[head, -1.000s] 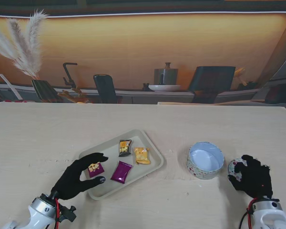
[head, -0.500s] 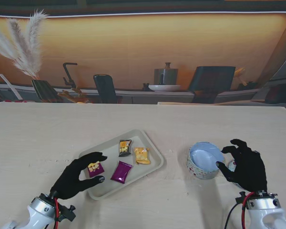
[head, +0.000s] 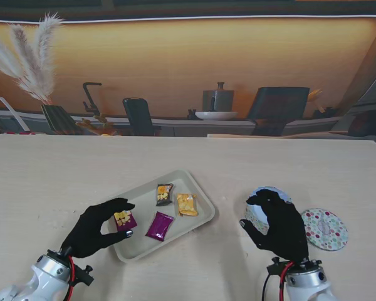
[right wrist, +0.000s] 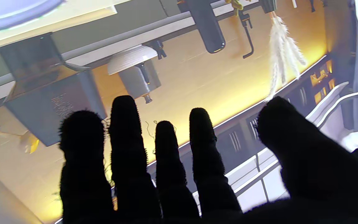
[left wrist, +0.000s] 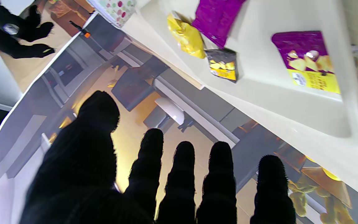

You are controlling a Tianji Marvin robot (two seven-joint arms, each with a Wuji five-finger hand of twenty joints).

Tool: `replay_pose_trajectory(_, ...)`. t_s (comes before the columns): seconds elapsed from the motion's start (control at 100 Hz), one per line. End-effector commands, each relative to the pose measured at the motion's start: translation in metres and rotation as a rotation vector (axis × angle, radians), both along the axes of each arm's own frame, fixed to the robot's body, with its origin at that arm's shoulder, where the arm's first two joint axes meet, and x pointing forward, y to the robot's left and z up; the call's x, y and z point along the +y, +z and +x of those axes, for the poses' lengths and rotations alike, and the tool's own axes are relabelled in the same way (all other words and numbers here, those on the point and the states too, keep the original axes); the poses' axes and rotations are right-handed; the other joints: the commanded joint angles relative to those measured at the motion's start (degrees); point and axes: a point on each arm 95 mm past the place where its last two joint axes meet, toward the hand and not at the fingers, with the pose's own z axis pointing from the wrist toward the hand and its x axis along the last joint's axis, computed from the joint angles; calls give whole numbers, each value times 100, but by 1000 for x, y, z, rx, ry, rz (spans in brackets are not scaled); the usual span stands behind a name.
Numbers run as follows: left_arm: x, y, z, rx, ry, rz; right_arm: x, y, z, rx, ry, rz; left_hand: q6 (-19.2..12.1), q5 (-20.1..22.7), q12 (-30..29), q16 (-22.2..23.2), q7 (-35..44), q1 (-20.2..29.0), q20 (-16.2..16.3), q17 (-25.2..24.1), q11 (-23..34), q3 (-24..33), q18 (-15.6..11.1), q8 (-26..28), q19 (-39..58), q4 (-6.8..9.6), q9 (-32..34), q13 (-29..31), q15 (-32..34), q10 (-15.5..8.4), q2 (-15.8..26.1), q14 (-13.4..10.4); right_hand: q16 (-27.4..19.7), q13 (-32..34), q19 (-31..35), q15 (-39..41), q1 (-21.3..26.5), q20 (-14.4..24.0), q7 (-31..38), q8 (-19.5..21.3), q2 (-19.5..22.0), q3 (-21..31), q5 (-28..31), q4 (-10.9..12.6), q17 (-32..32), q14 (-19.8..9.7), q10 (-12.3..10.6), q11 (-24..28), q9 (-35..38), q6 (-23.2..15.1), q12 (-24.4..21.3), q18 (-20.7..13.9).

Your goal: Pour cookies into a cookie box

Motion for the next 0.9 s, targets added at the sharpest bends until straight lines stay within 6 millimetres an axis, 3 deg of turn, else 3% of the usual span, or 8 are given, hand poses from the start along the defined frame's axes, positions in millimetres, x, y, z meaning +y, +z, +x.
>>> replay_pose_trajectory(0.0, 5, 3, 9, 1, 4, 51, 8, 1, 1, 3, 23, 4, 35, -163, 155, 238, -112, 44, 155, 20, 115, -82, -96, -33, 160, -2, 77, 124, 185, -17, 127, -13, 35, 133, 82, 48, -262, 117, -89, -69, 110, -69, 123, 187, 2, 188, 8, -72, 207, 71, 13, 126)
replay_pose_trajectory(0.16, 15, 9, 34, -9, 59, 156, 15, -4, 6, 11, 32, 13, 53, -130, 606, 950, 29, -61, 548, 188, 472, 148, -67, 40, 978, -42, 255, 365, 993, -6, 8, 93, -29, 106, -88, -73, -236, 72, -126, -82, 142, -32, 152, 203, -84, 166, -16, -125, 244, 55, 7, 175)
replay_pose_trajectory(0.5, 33, 15, 87, 125, 182, 339, 18, -9, 10, 34, 39, 31, 55, -601, 993, 1407, -65, -193, 782, 32, 533, 249, -179, 51, 1360, -126, -217, 21, 1148, -108, -100, 9, -89, 50, -325, -208, -220, -9, -145, -83, 160, -29, 225, 210, -257, 174, -23, -146, 314, 36, 16, 266)
replay_pose_trajectory(0.7, 39, 7, 107, 226, 217, 453, 18, -8, 7, 26, 37, 30, 92, -732, 1302, 1825, 122, -352, 991, 55, 584, 9, -182, 299, 1542, -154, -284, -15, 1306, -141, -20, 24, -108, 60, -360, -249, -227, -28, -157, -84, 161, -17, 260, 211, -268, 175, -19, -163, 373, 32, 13, 292)
replay_pose_trajectory(0.77, 41, 2, 112, 260, 226, 463, 18, -7, 5, 23, 36, 43, 106, -734, 1362, 1938, 223, -575, 1078, 43, 591, -449, -167, 451, 1641, -232, -257, -18, 1361, -123, 90, 69, -114, 64, -374, -263, -224, -36, -164, -86, 169, -18, 269, 211, -277, 191, -15, -172, 385, 32, 11, 295)
replay_pose_trajectory(0.89, 44, -7, 119, 306, 235, 487, 18, -5, 5, 9, 30, 42, 105, -719, 1477, 2051, 376, -579, 1158, 139, 711, -656, -148, 631, 1813, -220, -147, 110, 1541, -124, 119, 121, -122, 67, -383, -280, -225, -42, -184, -89, 181, -16, 244, 213, -285, 177, -22, -193, 363, 42, 7, 293)
